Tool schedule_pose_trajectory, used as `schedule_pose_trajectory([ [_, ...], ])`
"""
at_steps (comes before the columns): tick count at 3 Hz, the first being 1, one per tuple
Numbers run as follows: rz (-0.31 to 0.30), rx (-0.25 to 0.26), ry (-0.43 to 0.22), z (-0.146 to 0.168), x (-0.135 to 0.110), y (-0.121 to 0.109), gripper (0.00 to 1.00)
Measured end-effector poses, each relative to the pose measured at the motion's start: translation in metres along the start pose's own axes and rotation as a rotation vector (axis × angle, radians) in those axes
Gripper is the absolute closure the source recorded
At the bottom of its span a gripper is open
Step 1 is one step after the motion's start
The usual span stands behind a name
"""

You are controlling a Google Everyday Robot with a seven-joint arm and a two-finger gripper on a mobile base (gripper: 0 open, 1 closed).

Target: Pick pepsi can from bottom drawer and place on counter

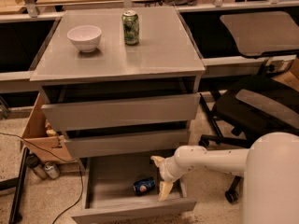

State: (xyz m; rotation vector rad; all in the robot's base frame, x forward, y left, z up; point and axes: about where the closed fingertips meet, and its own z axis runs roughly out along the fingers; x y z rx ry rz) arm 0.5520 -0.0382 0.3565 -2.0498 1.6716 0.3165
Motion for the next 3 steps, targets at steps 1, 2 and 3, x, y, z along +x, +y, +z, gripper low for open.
schedule_pose_trajectory([
  [1, 0.023, -0.006, -0.021, 0.025, 0.008, -0.004, 0.00],
  [2, 0.049, -0.001, -0.031, 0.054, 0.022, -0.011, 0.00],
  [3, 0.076, 0.008, -0.013, 0.089, 0.043, -0.030, 0.00],
])
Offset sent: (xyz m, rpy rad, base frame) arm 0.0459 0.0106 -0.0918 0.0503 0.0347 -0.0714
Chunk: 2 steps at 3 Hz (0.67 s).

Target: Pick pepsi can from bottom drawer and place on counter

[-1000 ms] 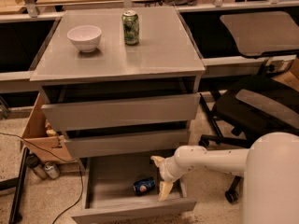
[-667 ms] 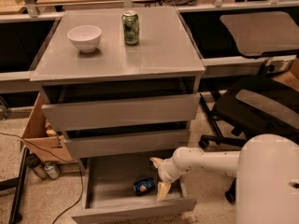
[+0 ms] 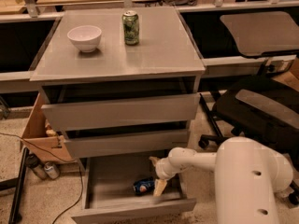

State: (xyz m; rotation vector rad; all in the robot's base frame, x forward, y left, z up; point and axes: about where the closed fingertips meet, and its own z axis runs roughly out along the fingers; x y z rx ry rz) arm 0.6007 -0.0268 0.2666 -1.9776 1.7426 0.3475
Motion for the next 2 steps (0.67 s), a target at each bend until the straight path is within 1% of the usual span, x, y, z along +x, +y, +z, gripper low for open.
schedule_pose_trajectory([
  [2, 0.026, -0.034, -0.005, 0.061, 0.038, -0.023, 0.00],
])
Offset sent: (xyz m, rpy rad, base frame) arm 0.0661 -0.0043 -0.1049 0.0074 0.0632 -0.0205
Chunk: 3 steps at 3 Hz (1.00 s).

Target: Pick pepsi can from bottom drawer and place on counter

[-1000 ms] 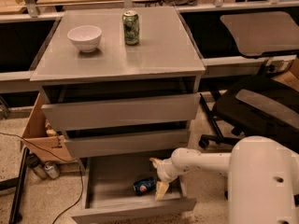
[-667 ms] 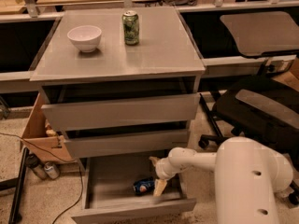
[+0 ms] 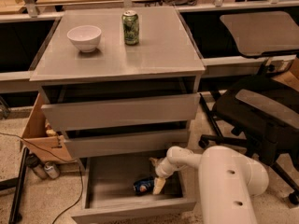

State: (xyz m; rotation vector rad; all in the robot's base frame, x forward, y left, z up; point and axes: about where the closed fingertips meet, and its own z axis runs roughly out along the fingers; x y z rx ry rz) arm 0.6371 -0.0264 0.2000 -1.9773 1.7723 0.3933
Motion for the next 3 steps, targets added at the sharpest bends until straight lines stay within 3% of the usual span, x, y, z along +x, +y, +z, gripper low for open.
schedule_pose_trajectory([
  [2, 0.066, 0.012, -0.043, 0.048, 0.014, -0.015, 0.00],
  [3, 0.076, -0.012, -0.080, 0.065, 0.003, -0.009, 0.03],
])
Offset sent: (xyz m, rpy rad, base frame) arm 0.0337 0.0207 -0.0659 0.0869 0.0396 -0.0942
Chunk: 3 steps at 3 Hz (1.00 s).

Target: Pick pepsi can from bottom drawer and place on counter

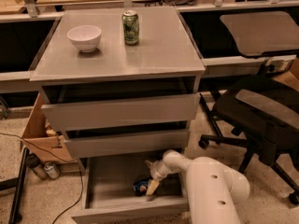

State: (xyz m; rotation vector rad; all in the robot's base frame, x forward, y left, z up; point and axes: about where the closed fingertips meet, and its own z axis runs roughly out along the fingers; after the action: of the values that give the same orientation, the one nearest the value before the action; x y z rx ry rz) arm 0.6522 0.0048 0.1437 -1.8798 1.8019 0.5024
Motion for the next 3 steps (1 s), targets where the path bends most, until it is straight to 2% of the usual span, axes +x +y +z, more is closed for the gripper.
schedule_pose_trajectory([
  [1, 0.000, -0.015, -0.014, 0.005, -0.005, 0.006, 0.04],
  [2, -0.004, -0.039, -0.029, 0.011, -0.008, 0.010, 0.22],
  [3, -0.011, -0.073, -0.041, 0.017, -0.010, 0.013, 0.47],
])
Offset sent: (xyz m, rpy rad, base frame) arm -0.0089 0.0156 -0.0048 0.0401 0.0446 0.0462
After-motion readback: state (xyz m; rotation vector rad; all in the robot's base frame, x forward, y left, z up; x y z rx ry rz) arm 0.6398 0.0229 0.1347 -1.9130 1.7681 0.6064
